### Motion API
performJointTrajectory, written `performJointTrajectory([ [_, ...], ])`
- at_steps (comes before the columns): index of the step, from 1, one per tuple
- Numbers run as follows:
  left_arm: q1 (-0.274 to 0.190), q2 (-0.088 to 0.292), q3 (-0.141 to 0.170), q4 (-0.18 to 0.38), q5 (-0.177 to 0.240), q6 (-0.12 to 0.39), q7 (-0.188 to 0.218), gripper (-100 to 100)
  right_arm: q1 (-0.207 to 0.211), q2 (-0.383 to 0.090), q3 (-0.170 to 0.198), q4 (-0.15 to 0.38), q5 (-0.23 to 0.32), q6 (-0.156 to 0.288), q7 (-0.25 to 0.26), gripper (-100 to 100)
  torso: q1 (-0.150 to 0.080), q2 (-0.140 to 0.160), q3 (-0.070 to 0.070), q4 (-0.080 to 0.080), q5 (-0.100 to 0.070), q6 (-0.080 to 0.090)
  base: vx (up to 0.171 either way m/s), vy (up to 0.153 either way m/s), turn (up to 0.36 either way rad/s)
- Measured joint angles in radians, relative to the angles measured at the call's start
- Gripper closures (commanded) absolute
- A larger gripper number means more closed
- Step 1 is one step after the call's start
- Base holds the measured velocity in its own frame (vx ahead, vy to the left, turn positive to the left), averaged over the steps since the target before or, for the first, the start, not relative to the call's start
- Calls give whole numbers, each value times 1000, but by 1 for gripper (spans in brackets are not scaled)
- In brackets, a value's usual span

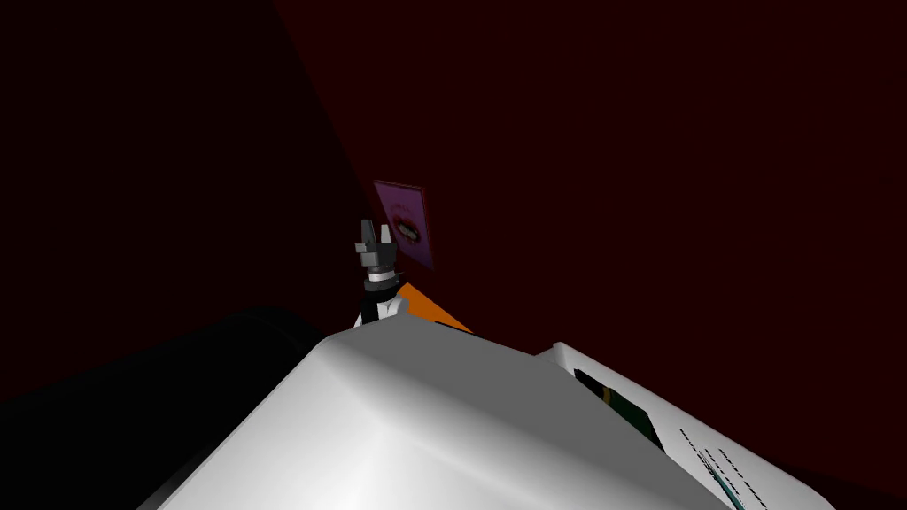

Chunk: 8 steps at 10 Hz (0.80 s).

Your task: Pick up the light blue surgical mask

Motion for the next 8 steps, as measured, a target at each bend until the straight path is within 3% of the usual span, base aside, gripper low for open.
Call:
performJointTrajectory([
  [1,0,0,0,0,0,0,0,0,-5,15,0,28,-60,-22,61,-100,-2,2,1,0,-1,0,-10,6,-5],
  [2,0,0,0,0,0,0,0,0,1,14,2,36,-61,-30,87,-100,-3,2,1,1,-1,0,0,60,395],
  [3,0,0,0,0,0,0,0,0,21,29,-4,53,-101,-49,115,-100,-1,2,1,1,-1,-2,15,56,181],
  [4,0,0,0,0,0,0,0,0,76,41,-32,75,-59,-77,74,-100,-1,1,1,1,-2,-1,13,29,-43],
  [6,0,0,0,0,0,0,0,0,53,87,-21,134,-99,-124,98,-100,-4,2,1,1,-5,0,3,5,-16],
  [8,0,0,0,0,0,0,0,0,46,101,-16,153,-152,-133,150,-100,-6,2,1,1,-5,0,0,0,0],
])
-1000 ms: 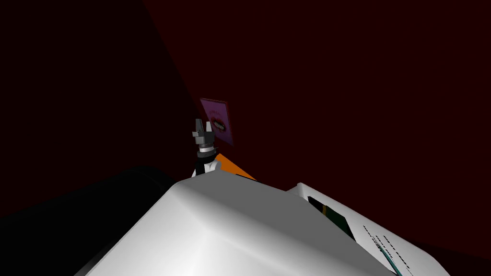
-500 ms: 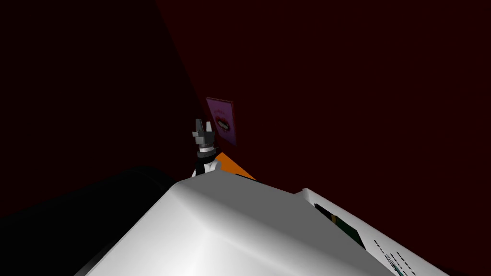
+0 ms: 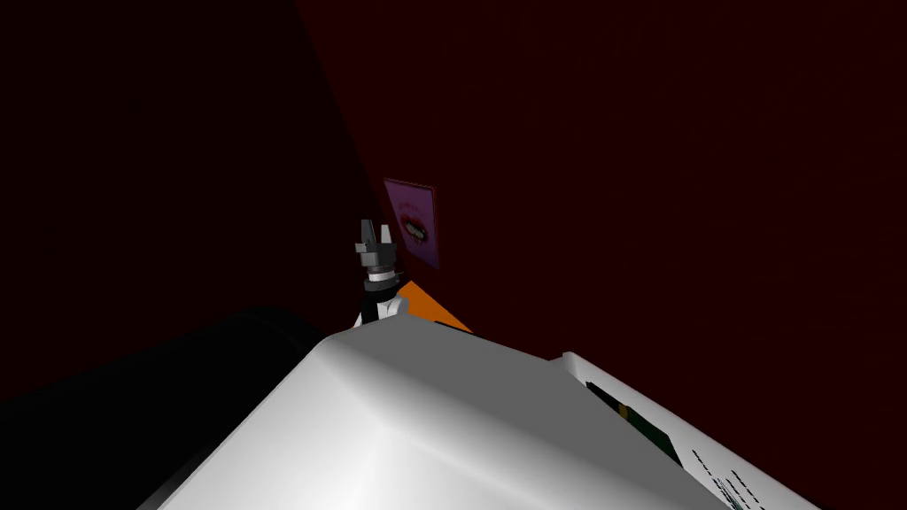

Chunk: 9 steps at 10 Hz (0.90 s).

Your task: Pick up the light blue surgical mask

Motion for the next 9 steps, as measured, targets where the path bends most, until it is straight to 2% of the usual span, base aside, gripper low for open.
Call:
performJointTrajectory([
  [1,0,0,0,0,0,0,0,0,-4,1,3,1,-14,0,29,-100,0,0,0,0,0,0,0,0,0],
  [2,0,0,0,0,0,0,0,0,-5,1,5,2,-19,0,57,-100,0,0,0,0,0,0,13,51,321],
  [3,0,0,0,0,0,0,0,0,56,27,-35,30,-20,-26,66,-100,2,-1,0,0,-1,-3,20,53,167],
  [4,0,0,0,0,0,0,0,0,26,60,-3,74,-56,-56,97,-100,1,-3,-1,1,-7,-4,11,40,14],
  [5,0,0,0,0,0,0,0,0,12,78,9,103,-92,-81,131,-100,0,-4,-1,1,-8,-3,4,22,-13],
  [7,0,0,0,0,0,0,0,0,27,90,-7,120,-136,-104,188,-100,-3,-3,-1,1,-9,-4,0,0,0],
  [8,0,0,0,0,0,0,0,0,28,91,-8,122,-140,-106,209,-100,-4,-3,-1,1,-9,-4,22,53,328],
  [9,0,0,0,0,0,0,0,0,48,113,-14,153,-170,-134,234,-100,-2,-4,-2,1,-8,-5,21,49,182],
])
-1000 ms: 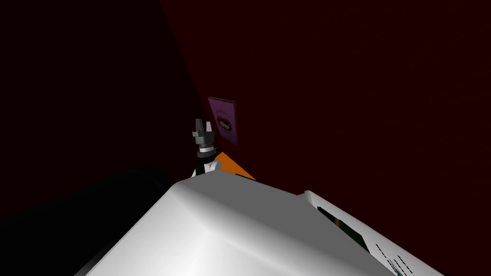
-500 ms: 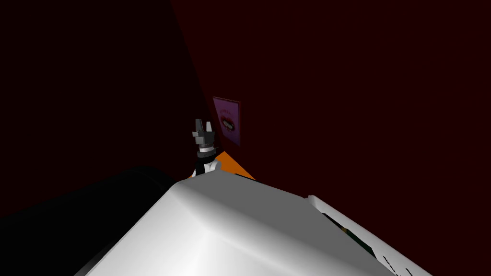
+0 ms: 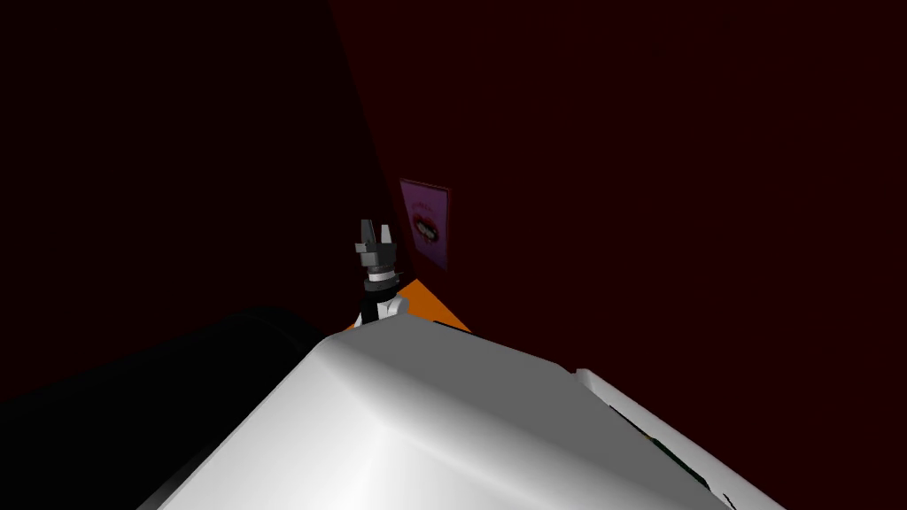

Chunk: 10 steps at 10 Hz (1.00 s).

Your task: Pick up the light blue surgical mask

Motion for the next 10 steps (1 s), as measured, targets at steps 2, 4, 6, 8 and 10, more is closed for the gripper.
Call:
performJointTrajectory([
  [2,0,0,0,0,0,0,0,0,21,53,-14,64,-61,-57,58,-100,-1,0,0,1,-3,0,7,23,-7],
  [4,0,0,0,0,0,0,0,0,16,66,-9,88,-91,-77,112,-100,-4,0,1,1,-4,1,8,26,159],
  [6,0,0,0,0,0,0,0,0,53,132,-26,154,-146,-134,173,-100,-4,-1,1,2,-7,0,25,43,97],
  [8,0,0,0,0,0,0,0,0,55,154,-28,196,-202,-174,232,-100,-7,0,1,2,-8,0,-1,6,-15],
  [10,0,0,0,0,0,0,0,0,48,187,-8,248,-234,-208,275,-100,-6,0,1,2,-8,-2,24,57,272],
])
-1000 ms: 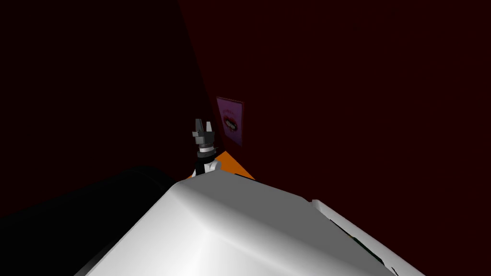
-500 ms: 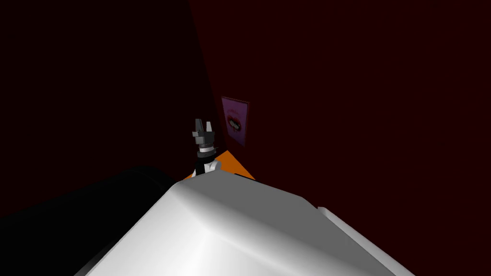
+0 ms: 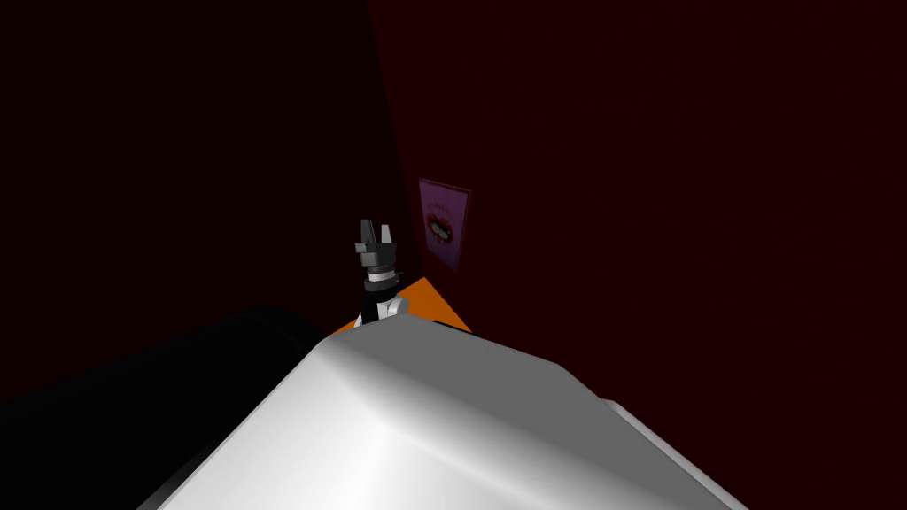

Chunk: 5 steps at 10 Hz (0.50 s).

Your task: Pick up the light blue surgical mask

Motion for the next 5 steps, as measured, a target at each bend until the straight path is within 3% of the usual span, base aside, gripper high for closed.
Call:
performJointTrajectory([
  [2,0,0,0,0,0,0,0,0,28,47,-18,67,-59,-64,49,-100,0,0,0,0,0,2,10,19,-24],
  [3,0,0,0,0,0,0,0,0,35,57,-26,77,-87,-76,79,-100,-1,0,0,0,0,2,0,0,0],
  [4,0,0,0,0,0,0,0,0,36,60,-27,81,-99,-79,108,-100,-2,1,0,0,0,1,23,49,390],
  [5,0,0,0,0,0,0,0,0,39,92,-21,118,-120,-102,132,-100,0,0,0,0,0,0,34,55,188],
])
